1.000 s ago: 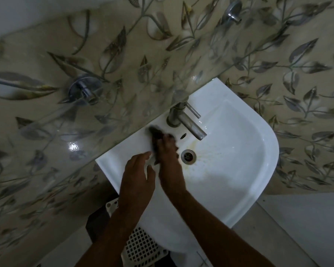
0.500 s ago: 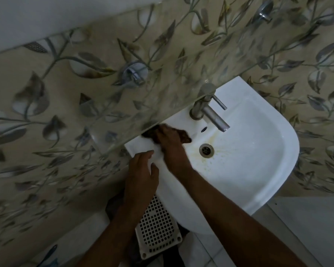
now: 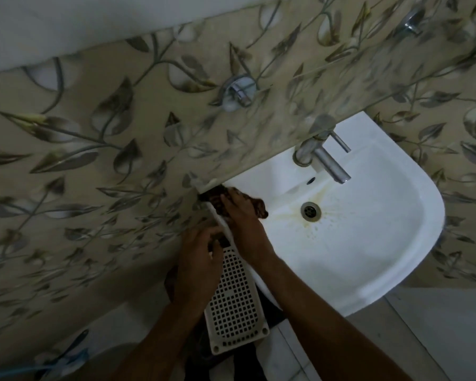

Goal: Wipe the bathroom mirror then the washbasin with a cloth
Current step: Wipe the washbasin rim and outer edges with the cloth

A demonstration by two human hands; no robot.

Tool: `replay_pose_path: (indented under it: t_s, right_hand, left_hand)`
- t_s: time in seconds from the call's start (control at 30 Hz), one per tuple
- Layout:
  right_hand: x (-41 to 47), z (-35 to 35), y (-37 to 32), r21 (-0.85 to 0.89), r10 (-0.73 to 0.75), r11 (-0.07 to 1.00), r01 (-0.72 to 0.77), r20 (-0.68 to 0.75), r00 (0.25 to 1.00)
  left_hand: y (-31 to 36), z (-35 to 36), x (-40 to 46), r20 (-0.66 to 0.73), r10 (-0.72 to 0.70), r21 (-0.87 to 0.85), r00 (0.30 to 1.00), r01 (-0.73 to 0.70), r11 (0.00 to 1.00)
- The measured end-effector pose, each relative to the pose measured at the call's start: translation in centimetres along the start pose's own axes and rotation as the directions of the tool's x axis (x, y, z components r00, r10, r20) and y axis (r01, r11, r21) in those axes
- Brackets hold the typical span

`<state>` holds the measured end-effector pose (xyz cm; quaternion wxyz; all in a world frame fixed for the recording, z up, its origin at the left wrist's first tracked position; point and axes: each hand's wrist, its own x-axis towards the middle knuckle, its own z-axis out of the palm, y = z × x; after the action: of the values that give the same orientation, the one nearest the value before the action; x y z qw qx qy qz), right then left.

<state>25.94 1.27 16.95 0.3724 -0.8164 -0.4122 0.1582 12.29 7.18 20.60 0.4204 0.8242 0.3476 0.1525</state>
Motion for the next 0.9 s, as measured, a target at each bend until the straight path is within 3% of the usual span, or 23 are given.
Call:
replay_pose_path:
  t_s: [0.13,0.37,0.5,0.57,0.7,0.8,0.9]
  right_hand:
    - [-3.5,-0.1,-0.5,0.048,0.071,0.996,-0.070,-0.016,0.997]
    - [-10.7,-3.2,-0.4,0.044,0.216,0.976,-0.214,-0.054,0.975]
    - [-13.3,-3.8,1.1,-0.058,0.517,0.851,-0.523,-0.084,0.852]
    - [-12.1,-3.7,0.7,-0.038,0.574,0.816,-0.577,-0.065,0.816]
    - [-7.6,-2.5,-0.9,0.111,0.503,0.861,-0.497,-0.044,0.863]
    - [-6.6,-2.4,-1.2,0.148,0.480,0.869,-0.472,-0.023,0.877]
    - [-9.0,-4.1,-0.2,0.107,0.475,0.873,-0.477,0.043,0.879]
  left_hand:
    - [1.6,0.6,-0.7,0.019,-0.032,-0.040,0.999,0.033,0.999]
    - [1.2,3.4,-2.3,0.156,0.088,0.017,0.984,-0.092,0.996]
    - [0.4,3.9,-3.6,0.153,0.119,0.014,0.981,-0.122,0.992]
    - [0.1,4.1,-3.9,0.138,0.104,-0.004,0.985,-0.105,0.995]
    - [1.5,5.0,-4.6,0.110,0.160,-0.048,0.981,-0.155,0.987]
    - [2.5,5.3,-4.8,0.069,0.169,-0.055,0.983,-0.165,0.985]
    - [2.4,6.2,-4.8,0.138,0.115,-0.008,0.984,-0.115,0.993]
